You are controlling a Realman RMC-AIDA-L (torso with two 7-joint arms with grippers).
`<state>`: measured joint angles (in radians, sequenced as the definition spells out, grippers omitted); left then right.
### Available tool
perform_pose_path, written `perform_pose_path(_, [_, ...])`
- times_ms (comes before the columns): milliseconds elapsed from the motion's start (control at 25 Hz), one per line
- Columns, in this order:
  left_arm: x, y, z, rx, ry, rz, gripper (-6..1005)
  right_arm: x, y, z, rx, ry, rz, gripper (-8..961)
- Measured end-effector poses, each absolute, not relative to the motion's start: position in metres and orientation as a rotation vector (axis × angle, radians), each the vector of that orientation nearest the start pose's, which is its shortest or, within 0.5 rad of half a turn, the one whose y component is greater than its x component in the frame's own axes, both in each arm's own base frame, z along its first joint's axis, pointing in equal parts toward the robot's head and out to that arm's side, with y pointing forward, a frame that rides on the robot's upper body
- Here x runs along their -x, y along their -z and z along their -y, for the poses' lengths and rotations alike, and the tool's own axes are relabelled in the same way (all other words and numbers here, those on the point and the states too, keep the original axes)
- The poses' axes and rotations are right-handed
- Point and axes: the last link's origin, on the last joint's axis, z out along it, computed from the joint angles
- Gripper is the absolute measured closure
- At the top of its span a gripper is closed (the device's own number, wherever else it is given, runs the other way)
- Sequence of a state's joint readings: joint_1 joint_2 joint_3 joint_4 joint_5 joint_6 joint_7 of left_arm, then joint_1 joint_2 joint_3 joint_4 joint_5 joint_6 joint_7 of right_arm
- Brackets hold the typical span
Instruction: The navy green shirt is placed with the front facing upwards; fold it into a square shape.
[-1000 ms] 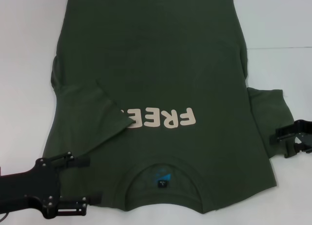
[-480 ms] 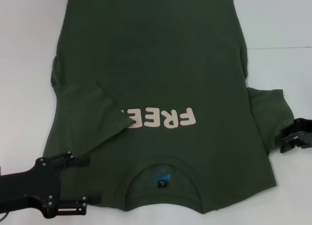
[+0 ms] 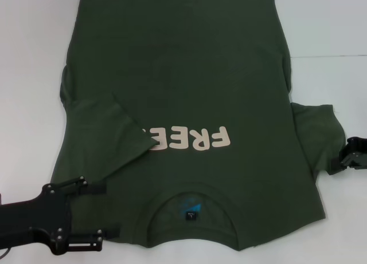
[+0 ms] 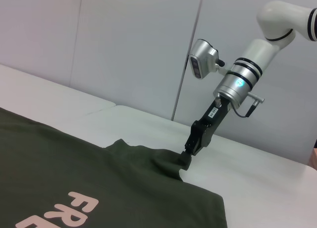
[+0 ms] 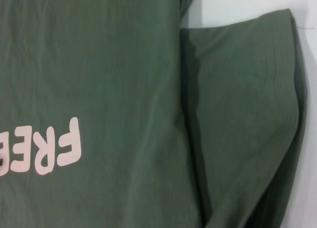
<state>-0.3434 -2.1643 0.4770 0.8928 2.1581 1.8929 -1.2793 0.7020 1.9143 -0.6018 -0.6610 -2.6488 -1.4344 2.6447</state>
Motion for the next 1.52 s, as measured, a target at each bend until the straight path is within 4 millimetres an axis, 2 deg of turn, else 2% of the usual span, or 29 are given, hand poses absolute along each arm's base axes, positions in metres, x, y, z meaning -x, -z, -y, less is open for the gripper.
perform_pose_path(280, [0.290,-0.023,-0.251,2.765,0.758,0.557,66,-0.314,-0.066,-0.373,1.984,-0.012,-1.967,929])
perform_pose_path(520, [0.289,-0.023,-0.251,2.762,0.760,0.558,66,-0.311,-0.085,-0.373,1.977,-0.061,-1.941,951])
perform_pose_path(760, [0.290,-0.023,-0.251,2.758,0.766,0.570,66,-0.314,-0.112,-0.370,1.953,-0.202,-1.922,952])
perform_pose_path(920, [0.290,-0.024,-0.251,2.755,0.769,0.580,67,-0.312,-0.121,-0.369,1.966,-0.303,-1.911,950])
perform_pose_path(1120, [0.290,-0.024,-0.252,2.751,0.771,0.590,67,-0.304,-0.129,-0.369,2.006,-0.391,-1.886,949])
perform_pose_path(1360, [0.289,-0.025,-0.253,2.749,0.772,0.596,67,-0.291,-0.149,-0.372,2.030,-0.512,-1.810,936])
perform_pose_path(1520, [0.290,-0.025,-0.253,2.746,0.772,0.605,67,-0.284,-0.150,-0.375,2.065,-0.527,-1.790,927])
